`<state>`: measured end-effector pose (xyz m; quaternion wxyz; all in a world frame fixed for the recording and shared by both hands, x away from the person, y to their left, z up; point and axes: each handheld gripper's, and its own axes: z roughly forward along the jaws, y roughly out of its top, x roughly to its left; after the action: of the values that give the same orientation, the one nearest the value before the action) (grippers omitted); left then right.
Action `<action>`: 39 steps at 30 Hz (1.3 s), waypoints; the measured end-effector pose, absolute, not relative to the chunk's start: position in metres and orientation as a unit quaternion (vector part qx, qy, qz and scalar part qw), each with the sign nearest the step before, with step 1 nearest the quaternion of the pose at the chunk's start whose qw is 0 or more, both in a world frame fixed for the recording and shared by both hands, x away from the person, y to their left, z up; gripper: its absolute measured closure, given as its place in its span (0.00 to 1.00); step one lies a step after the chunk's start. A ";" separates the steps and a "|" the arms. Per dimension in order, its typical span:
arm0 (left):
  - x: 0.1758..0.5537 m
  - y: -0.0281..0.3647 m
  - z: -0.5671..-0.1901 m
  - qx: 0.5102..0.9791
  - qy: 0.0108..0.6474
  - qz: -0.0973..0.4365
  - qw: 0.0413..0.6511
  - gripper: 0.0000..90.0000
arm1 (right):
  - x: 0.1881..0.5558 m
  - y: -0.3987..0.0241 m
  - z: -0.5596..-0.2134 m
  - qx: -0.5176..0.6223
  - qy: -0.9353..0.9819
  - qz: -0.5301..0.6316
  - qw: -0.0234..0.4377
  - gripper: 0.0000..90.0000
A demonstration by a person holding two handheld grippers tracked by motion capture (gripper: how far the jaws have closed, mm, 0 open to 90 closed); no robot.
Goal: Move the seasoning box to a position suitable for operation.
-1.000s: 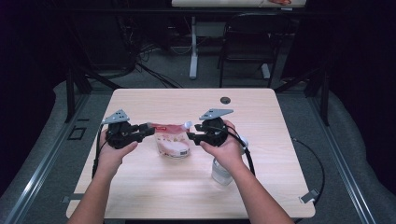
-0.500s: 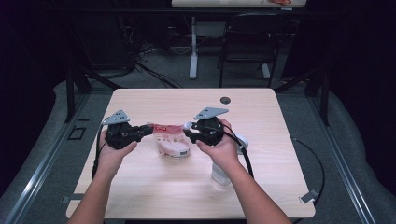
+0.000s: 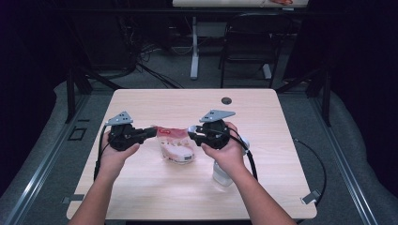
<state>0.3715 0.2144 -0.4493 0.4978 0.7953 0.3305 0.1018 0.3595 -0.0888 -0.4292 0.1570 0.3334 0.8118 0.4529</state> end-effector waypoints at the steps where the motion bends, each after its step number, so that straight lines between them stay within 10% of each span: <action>1: 0.371 0.213 -0.449 0.796 0.329 0.100 0.499 0.96 | 0.358 -0.091 -0.429 0.333 0.812 0.453 0.156 0.73; 39: 0.363 0.205 -0.443 0.794 0.314 0.095 0.511 0.87 | 0.337 -0.104 -0.395 0.278 0.854 0.412 0.155 0.67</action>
<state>0.3633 0.2050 -0.4426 0.5112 0.7944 0.3139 0.0952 0.3371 -0.1041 -0.3949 0.1546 0.2782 0.8536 0.4123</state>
